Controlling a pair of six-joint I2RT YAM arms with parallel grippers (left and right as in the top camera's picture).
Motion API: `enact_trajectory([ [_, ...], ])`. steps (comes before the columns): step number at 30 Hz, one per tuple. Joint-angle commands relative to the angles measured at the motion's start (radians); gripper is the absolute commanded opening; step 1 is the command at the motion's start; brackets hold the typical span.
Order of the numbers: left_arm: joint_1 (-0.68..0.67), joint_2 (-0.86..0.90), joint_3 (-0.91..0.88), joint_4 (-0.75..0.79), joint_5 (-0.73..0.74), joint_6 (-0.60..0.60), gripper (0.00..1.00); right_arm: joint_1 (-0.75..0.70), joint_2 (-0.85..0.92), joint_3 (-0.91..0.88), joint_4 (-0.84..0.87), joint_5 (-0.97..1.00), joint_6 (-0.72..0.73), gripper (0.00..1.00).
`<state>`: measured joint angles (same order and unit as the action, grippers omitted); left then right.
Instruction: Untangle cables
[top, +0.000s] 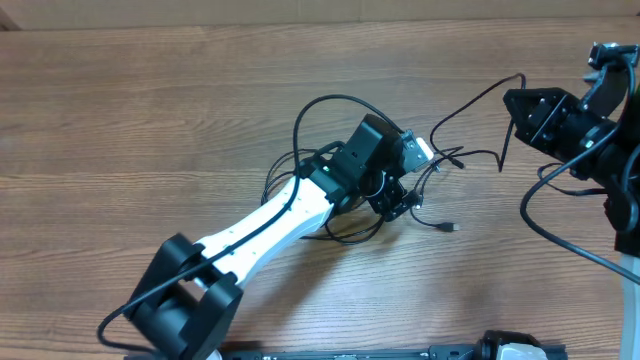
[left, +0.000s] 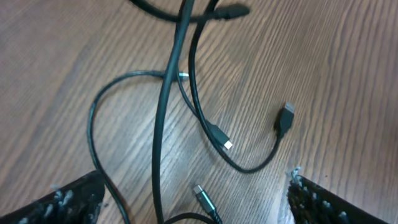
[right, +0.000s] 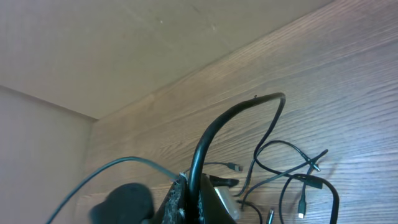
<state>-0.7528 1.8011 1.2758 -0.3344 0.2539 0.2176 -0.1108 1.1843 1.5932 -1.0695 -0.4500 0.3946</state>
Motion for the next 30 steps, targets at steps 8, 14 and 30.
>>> enact_trajectory([
  [8,0.000,0.070,-0.005,0.010,0.009,-0.016,0.22,-0.003,-0.018,0.025,0.008,-0.015,-0.007,0.04],
  [14,0.001,0.070,-0.005,-0.006,0.009,-0.016,0.04,-0.003,-0.018,0.025,0.009,-0.014,-0.008,0.04],
  [30,0.015,0.070,-0.005,-0.270,-0.111,-0.192,0.04,-0.003,-0.018,0.025,0.110,0.127,-0.009,0.04],
])
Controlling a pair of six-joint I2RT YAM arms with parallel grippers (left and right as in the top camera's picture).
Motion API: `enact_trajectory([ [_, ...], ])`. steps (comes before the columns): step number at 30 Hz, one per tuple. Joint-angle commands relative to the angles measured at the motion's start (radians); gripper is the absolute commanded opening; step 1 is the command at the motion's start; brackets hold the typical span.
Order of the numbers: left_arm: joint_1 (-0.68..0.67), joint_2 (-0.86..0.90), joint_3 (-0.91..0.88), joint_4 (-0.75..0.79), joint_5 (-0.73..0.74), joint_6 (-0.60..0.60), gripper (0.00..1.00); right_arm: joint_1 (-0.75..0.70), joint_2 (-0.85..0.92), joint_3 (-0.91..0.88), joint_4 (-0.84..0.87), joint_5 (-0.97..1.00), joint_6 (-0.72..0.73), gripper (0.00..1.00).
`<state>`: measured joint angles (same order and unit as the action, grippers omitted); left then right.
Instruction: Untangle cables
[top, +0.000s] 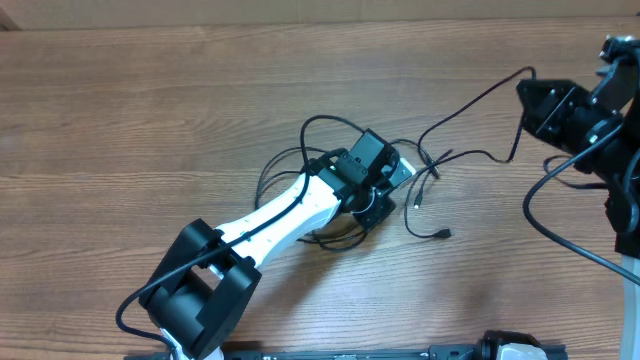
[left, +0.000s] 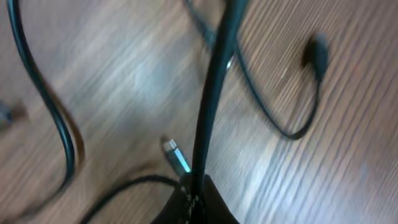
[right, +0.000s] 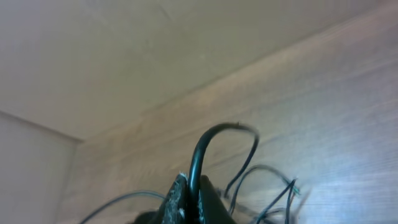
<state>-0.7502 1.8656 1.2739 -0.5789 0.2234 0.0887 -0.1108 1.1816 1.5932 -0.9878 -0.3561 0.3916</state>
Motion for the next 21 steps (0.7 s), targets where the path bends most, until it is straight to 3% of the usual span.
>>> enact_trajectory([
  [1,0.013,0.005,-0.003,-0.048,-0.122,-0.081,0.04,-0.003,-0.016,0.025,0.046,0.048,-0.006,0.04],
  [6,0.026,0.005,-0.003,-0.108,-0.229,-0.164,0.04,-0.003,-0.016,0.026,0.062,0.209,-0.006,0.04],
  [14,0.074,0.005,-0.003,-0.117,-0.231,-0.280,0.04,-0.003,-0.016,0.026,0.058,0.601,-0.006,0.04],
  [21,0.079,0.005,-0.003,-0.122,-0.230,-0.288,0.04,-0.003,-0.015,0.026,0.080,0.729,-0.008,0.04],
])
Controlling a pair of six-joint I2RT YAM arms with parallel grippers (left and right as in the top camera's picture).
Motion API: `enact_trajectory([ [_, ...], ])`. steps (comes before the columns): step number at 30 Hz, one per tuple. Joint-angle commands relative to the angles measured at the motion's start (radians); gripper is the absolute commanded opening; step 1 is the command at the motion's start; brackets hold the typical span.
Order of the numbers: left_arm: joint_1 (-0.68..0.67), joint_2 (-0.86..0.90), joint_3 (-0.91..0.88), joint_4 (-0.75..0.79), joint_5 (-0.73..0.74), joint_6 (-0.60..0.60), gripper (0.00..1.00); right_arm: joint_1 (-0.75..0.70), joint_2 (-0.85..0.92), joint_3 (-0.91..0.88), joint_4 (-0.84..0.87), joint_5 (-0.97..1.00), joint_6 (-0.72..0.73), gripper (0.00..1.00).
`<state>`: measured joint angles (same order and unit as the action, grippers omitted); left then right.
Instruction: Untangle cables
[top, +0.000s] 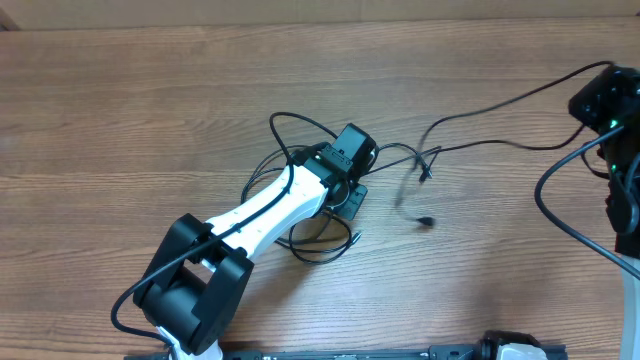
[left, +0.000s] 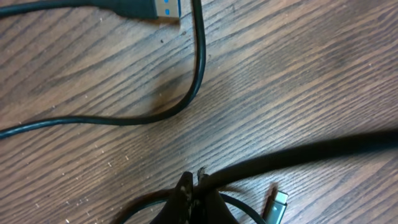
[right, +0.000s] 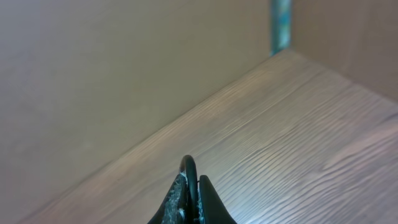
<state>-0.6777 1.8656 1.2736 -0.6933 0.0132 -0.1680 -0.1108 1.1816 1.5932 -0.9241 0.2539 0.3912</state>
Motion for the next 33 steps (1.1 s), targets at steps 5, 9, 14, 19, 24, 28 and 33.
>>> enact_trajectory([
  [5,0.010,0.005,-0.002,-0.008,-0.021,-0.048,0.04,-0.003,-0.014,0.026,0.026,0.157,-0.024,0.05],
  [9,0.019,0.005,-0.002,-0.013,-0.021,-0.051,0.04,-0.003,-0.014,0.026,0.027,0.197,-0.045,0.05],
  [14,0.021,0.005,-0.002,-0.010,-0.016,-0.080,0.04,-0.003,-0.014,0.026,0.050,0.263,-0.052,0.06],
  [19,0.021,0.005,-0.002,-0.010,0.034,-0.058,0.04,-0.003,-0.006,0.026,0.107,0.266,-0.052,0.06],
  [24,0.020,0.005,-0.002,0.017,0.160,0.076,0.04,-0.003,0.043,0.025,0.120,0.269,-0.053,0.05],
  [28,0.020,0.005,-0.002,0.030,0.198,0.102,0.04,-0.003,0.097,0.025,0.099,0.269,-0.052,0.04],
  [33,0.020,0.005,-0.002,0.035,0.198,0.102,0.04,-0.003,0.143,0.025,0.040,0.233,-0.052,0.04],
])
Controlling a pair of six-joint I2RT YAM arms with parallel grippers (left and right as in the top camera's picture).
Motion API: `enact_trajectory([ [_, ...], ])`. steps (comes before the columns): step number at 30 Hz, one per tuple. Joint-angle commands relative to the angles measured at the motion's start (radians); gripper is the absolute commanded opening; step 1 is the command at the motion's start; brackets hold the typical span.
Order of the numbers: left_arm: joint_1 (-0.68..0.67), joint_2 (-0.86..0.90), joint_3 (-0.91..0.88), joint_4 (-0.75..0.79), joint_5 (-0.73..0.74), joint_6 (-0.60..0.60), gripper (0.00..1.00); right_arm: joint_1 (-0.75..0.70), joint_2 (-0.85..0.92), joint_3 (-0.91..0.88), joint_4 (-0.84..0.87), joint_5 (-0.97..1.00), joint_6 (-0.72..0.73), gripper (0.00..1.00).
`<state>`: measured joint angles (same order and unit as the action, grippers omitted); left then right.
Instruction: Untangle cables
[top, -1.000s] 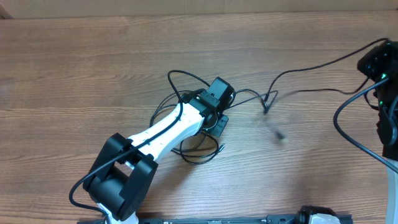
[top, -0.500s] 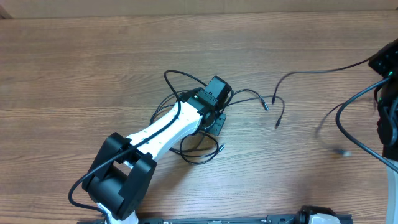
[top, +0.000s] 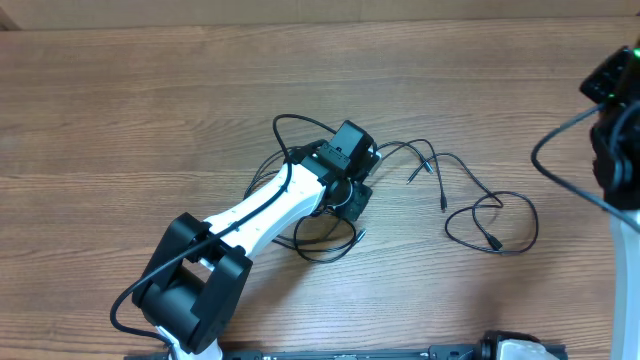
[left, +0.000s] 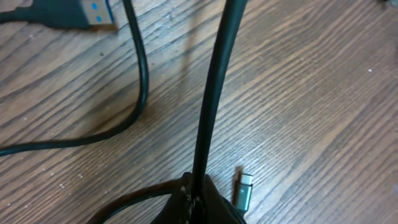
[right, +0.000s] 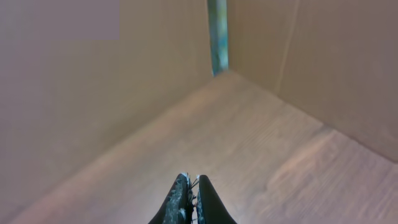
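A tangle of black cables (top: 318, 215) lies mid-table around my left gripper (top: 353, 193). In the left wrist view the left gripper (left: 196, 182) is shut on a thick black cable (left: 214, 93) that runs straight up the frame. A USB-C plug (left: 242, 190) lies just right of the fingers, and a blue USB-A plug (left: 74, 11) lies at top left. One thin black cable (top: 487, 222) sprawls loose on the table to the right, ending in a loop. My right gripper (right: 191, 180) is shut, high at the far right edge (top: 612, 76), with nothing seen between its fingers.
The wooden table (top: 120, 120) fills the overhead view. The right wrist view faces brown walls and a table corner (right: 219, 68). The right arm's own black cable (top: 560, 170) hangs by the right edge.
The thin cable that stretched taut to my right gripper now lies slack on the table in a loop. The right gripper's tip no longer shows cable. The left gripper holds about the same spot.
First my left gripper was open over the tangle while the right held a thin cable at the right. Then the left was shut on a thick cable. The right then stood farther right with its cable taut, and now that cable lies loose on the table.
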<state>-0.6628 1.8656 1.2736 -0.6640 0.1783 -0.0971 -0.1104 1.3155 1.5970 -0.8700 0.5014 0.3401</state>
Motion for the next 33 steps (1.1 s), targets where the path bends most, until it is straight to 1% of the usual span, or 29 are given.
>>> enact_trajectory([
  [1,0.005,0.005,-0.002,0.008,0.033,0.031,0.04,-0.003,0.015,0.021,-0.032,-0.034,-0.001,0.04],
  [3,0.003,0.005,-0.002,0.014,0.033,0.031,0.04,-0.003,0.022,0.021,-0.081,-0.084,-0.001,0.07],
  [4,0.002,0.005,-0.002,0.016,0.033,0.031,0.04,-0.003,0.022,0.021,-0.109,-0.108,0.000,0.14],
  [5,0.002,0.005,-0.002,0.018,0.033,0.031,0.04,-0.003,0.022,0.021,-0.138,-0.128,0.000,0.29],
  [6,0.002,0.005,-0.002,0.019,0.033,0.031,0.04,-0.003,0.022,0.021,-0.168,-0.149,0.000,0.52],
  [7,0.002,0.005,-0.002,0.018,0.033,0.031,0.04,-0.003,0.022,0.021,-0.204,-0.170,0.000,0.84],
  [8,0.002,0.005,-0.002,0.019,0.033,0.031,0.04,-0.003,0.022,0.021,-0.237,-0.187,0.001,0.90],
  [10,0.002,0.005,-0.002,0.019,0.032,0.031,0.04,-0.003,0.022,0.021,-0.307,-0.206,0.017,0.97],
  [11,0.002,0.005,-0.002,0.021,0.033,0.031,0.04,-0.003,0.022,0.021,-0.342,-0.213,0.034,1.00],
  [13,0.002,0.005,-0.002,0.025,0.033,0.031,0.04,-0.003,0.022,0.020,-0.413,-0.232,0.074,1.00],
  [16,0.002,0.005,-0.002,0.032,0.033,0.031,0.04,-0.003,0.022,0.012,-0.474,-0.294,0.103,1.00],
  [25,0.001,0.005,-0.002,0.037,0.049,0.031,0.04,-0.003,0.022,-0.026,-0.499,-0.601,0.101,1.00],
  [29,0.001,0.005,-0.002,0.041,0.052,0.031,0.04,-0.003,0.024,-0.026,-0.500,-0.590,0.103,1.00],
  [33,0.001,0.005,-0.002,0.040,0.059,0.031,0.04,-0.003,0.045,-0.026,-0.526,-0.557,0.183,1.00],
])
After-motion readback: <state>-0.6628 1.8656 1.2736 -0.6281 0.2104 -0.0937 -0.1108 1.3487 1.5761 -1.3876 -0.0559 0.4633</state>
